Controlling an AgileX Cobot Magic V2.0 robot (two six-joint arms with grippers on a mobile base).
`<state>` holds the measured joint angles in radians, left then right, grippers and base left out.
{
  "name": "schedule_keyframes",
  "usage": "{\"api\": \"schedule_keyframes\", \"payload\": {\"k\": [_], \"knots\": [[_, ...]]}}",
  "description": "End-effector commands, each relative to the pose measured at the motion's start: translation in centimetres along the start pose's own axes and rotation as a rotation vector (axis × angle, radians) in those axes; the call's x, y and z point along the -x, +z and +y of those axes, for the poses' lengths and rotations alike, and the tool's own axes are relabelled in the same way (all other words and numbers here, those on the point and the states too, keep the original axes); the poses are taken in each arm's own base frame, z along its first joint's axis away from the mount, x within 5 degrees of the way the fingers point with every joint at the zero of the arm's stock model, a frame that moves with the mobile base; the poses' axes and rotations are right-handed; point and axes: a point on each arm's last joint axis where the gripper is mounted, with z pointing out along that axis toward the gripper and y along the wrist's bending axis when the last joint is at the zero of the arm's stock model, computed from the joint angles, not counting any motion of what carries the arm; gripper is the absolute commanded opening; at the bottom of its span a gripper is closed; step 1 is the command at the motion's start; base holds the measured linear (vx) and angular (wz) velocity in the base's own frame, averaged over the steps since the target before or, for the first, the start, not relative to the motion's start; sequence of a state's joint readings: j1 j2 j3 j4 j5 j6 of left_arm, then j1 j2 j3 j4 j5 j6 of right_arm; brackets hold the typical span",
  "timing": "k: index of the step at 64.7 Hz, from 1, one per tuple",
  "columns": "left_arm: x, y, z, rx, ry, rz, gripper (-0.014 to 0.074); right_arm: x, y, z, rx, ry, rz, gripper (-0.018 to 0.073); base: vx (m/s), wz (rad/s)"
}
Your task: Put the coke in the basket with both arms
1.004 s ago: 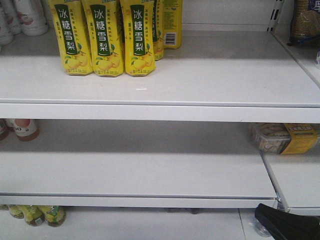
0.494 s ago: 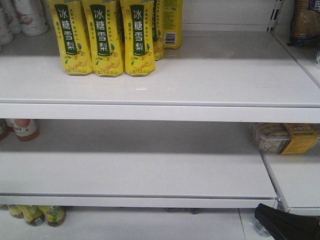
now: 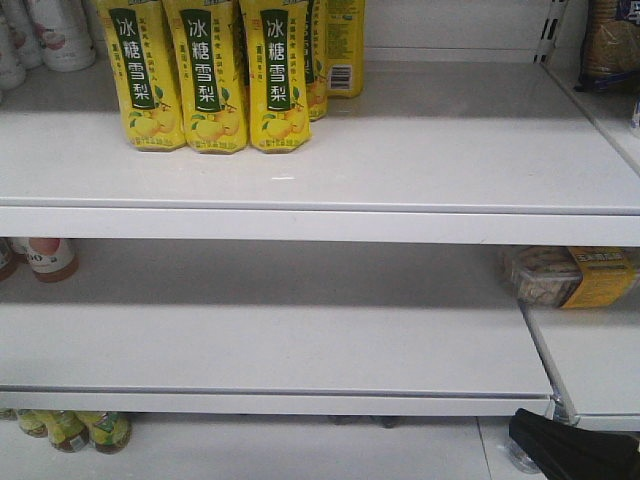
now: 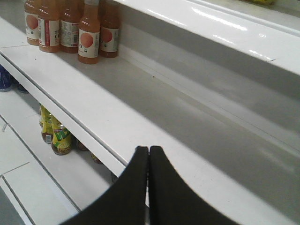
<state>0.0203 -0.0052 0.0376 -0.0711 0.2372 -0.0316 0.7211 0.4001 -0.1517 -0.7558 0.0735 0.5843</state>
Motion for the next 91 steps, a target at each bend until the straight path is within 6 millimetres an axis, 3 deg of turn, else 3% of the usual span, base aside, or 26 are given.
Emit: {"api": "schedule_keyframes", "payload": {"k": [1, 13, 36, 58, 91], "knots": [[1.6, -0.3, 0.0, 0.007, 0.095, -0.170, -0.0006, 0.9, 0.0, 0.1, 0.016, -0.028, -0.045, -0.0009, 0.00, 0.00], [1.6, -0.3, 0.0, 0.007, 0.095, -0.169, -0.0006, 0.3, 0.0, -1.0, -0.097, 0.136, 0.009, -0.0009, 0.00, 0.00], [1.6, -0.3, 0.0, 0.007, 0.095, -0.169, -0.0006, -0.1, -1.4, -3.2, -0.381, 0.120, -0.065, -0.0009, 0.00, 0.00], [1.6, -0.3, 0.0, 0.007, 0.095, -0.169, -0.0006, -4.5, -3.2, -2.8, -0.587, 0.196, -0.152, -0.0009, 0.00, 0.00], [1.6, -0.3, 0.0, 0.007, 0.095, -0.169, -0.0006, -4.4, -4.3, -2.6, -0.670, 0.149, -0.207, -0.0009, 0.00, 0.00]]}}
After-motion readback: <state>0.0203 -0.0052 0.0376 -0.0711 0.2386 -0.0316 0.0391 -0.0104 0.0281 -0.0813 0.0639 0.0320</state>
